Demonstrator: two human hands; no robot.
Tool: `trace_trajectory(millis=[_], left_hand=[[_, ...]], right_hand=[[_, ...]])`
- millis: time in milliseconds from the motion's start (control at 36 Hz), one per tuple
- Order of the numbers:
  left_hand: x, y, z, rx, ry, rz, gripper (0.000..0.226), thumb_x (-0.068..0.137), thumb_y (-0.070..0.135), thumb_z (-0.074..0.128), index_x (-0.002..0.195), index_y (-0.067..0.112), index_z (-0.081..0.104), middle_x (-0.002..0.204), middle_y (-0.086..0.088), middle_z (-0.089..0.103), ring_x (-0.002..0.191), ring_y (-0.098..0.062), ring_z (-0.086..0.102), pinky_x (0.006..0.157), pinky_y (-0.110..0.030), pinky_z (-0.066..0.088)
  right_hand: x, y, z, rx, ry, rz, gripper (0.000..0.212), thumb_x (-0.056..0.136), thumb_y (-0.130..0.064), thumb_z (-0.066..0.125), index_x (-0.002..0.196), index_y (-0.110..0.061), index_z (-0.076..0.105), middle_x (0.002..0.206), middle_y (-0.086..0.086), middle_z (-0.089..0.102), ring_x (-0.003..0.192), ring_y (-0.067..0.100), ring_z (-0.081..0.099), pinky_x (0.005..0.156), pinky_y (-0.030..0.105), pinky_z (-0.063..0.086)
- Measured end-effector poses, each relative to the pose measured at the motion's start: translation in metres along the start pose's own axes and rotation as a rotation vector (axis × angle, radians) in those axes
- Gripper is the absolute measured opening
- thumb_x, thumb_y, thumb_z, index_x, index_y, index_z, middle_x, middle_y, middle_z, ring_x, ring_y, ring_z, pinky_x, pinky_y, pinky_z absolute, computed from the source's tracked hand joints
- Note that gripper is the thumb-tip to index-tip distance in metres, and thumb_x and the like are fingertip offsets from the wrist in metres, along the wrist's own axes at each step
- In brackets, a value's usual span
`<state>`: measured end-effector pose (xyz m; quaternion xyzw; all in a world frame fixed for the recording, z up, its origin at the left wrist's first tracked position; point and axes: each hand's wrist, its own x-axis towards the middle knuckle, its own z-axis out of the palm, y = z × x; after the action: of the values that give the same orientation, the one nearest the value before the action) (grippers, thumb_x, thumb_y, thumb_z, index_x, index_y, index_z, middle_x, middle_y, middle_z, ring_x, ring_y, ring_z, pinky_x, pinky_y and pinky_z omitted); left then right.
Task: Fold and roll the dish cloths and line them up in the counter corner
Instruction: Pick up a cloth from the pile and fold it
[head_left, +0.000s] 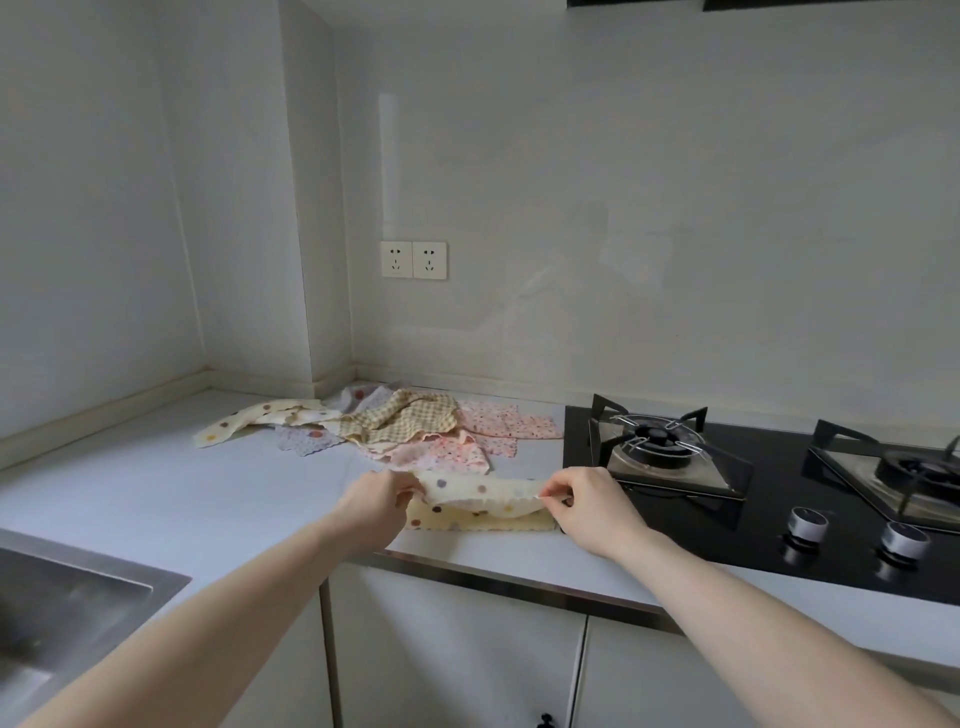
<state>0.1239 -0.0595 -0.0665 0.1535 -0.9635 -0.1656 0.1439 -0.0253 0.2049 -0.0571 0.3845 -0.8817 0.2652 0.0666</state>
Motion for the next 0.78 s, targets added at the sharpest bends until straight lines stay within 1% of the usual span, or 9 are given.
trace_trajectory(millis=[56,111,250,417,500,556,639,694,778], left_hand=[[0.003,0.003,-0.003,-0.007,0.043,0.009,0.036,0.101,0.008,0.043,0.11,0.026,0.074,0.103,0.005,0.069,0.086,-0.018,0.059,0.073,-0.029,0.045],[0.009,0.004,-0.008,-0.019,0.084,0.016,0.035,0.101,0.008,0.044,0.11,0.024,0.074,0.106,0.003,0.072,0.087,-0.022,0.063,0.075,-0.033,0.051],[0.025,0.012,-0.024,-0.067,0.133,0.001,0.037,0.102,0.008,0.043,0.13,0.012,0.067,0.128,-0.007,0.069,0.117,-0.031,0.063,0.092,-0.035,0.051],[0.039,0.023,-0.031,-0.112,0.173,-0.043,0.037,0.102,0.007,0.044,0.131,0.011,0.066,0.131,-0.009,0.068,0.121,-0.034,0.059,0.095,-0.038,0.049],[0.042,0.023,-0.027,-0.155,0.153,-0.085,0.035,0.103,0.009,0.042,0.127,0.009,0.067,0.125,-0.011,0.069,0.115,-0.034,0.061,0.092,-0.039,0.05],[0.045,0.019,-0.023,-0.195,0.142,-0.115,0.032,0.103,0.011,0.043,0.119,0.006,0.069,0.119,-0.012,0.071,0.109,-0.034,0.062,0.089,-0.039,0.05],[0.051,0.011,-0.019,-0.238,0.134,-0.169,0.029,0.103,0.014,0.042,0.098,0.0,0.067,0.094,-0.013,0.07,0.088,-0.033,0.062,0.074,-0.038,0.049],[0.054,0.007,-0.016,-0.251,0.153,-0.197,0.029,0.103,0.013,0.042,0.088,-0.003,0.061,0.08,-0.013,0.064,0.079,-0.034,0.058,0.064,-0.035,0.041],[0.056,0.003,-0.016,-0.226,0.169,-0.169,0.027,0.103,0.012,0.044,0.095,0.003,0.069,0.094,-0.013,0.071,0.094,-0.035,0.063,0.07,-0.033,0.043]], right_hand=[[0.004,-0.001,-0.001,0.01,0.023,0.012,0.014,0.096,-0.024,0.063,0.102,-0.026,0.076,0.104,-0.008,0.073,0.096,0.008,0.064,0.086,0.025,0.052],[0.01,-0.005,-0.004,0.017,0.059,0.02,0.014,0.097,-0.023,0.063,0.102,-0.025,0.076,0.1,-0.009,0.073,0.093,0.008,0.065,0.086,0.026,0.053],[0.035,-0.013,-0.013,0.052,0.208,0.088,0.01,0.094,-0.022,0.065,0.092,-0.028,0.072,0.088,-0.01,0.073,0.082,0.012,0.067,0.077,0.028,0.054],[0.06,-0.014,-0.017,0.089,0.279,0.192,0.017,0.094,-0.02,0.063,0.079,-0.029,0.062,0.08,-0.006,0.072,0.075,0.018,0.067,0.071,0.032,0.056],[0.07,-0.013,-0.013,0.164,0.271,0.211,0.02,0.095,-0.018,0.061,0.079,-0.03,0.059,0.08,-0.005,0.07,0.076,0.02,0.07,0.073,0.036,0.057],[0.075,-0.012,-0.01,0.205,0.269,0.212,0.016,0.096,-0.017,0.061,0.083,-0.027,0.061,0.084,-0.006,0.069,0.082,0.017,0.068,0.073,0.031,0.053],[0.079,-0.012,-0.006,0.242,0.269,0.206,0.013,0.096,-0.015,0.061,0.087,-0.024,0.062,0.086,-0.006,0.066,0.084,0.015,0.063,0.072,0.026,0.044],[0.081,-0.013,-0.004,0.255,0.272,0.193,0.012,0.096,-0.014,0.061,0.088,-0.023,0.063,0.086,-0.007,0.065,0.083,0.014,0.062,0.071,0.025,0.044],[0.079,-0.015,-0.001,0.247,0.27,0.139,0.016,0.094,-0.013,0.064,0.085,-0.027,0.063,0.087,-0.01,0.067,0.083,0.011,0.063,0.071,0.025,0.047]])
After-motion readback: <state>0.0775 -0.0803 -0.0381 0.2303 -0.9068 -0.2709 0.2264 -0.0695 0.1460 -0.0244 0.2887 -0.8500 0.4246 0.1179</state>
